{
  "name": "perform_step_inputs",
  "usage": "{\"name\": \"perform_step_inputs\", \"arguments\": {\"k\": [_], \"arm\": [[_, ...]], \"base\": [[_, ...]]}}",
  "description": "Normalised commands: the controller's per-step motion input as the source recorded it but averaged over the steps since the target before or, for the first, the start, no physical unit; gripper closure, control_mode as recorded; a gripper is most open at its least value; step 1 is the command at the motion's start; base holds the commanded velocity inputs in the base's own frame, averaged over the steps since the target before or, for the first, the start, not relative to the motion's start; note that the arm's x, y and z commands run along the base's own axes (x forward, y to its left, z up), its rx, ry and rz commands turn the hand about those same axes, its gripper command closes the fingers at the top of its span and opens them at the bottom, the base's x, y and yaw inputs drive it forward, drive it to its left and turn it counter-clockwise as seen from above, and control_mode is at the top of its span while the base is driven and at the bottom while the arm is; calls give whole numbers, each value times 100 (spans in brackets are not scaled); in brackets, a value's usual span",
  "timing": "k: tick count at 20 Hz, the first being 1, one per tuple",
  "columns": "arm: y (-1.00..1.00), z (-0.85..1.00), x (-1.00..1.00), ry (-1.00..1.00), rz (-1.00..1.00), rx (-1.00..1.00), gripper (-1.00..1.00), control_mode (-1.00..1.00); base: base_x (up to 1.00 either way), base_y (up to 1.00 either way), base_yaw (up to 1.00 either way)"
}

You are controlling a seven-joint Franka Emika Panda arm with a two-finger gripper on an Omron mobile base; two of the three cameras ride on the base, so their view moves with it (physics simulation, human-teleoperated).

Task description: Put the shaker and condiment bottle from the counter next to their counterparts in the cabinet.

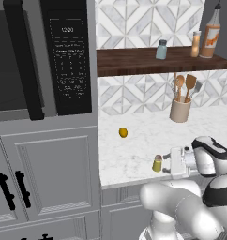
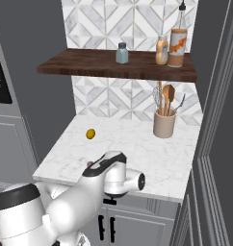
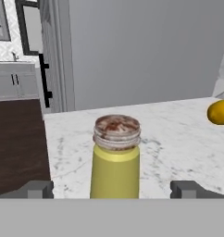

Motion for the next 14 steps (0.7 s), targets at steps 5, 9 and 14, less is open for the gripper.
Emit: {"name": "perform_step_inputs", "arguments": {"k": [5, 9, 14], "arm": [[24, -8, -9, 0, 0, 0, -100, -100], [22, -1, 0, 0, 0, 0, 100, -100], [21, -7, 8, 6, 0, 0, 100, -100]], "base": [[0, 0, 0], [0, 0, 0], [0, 0, 0]]}}
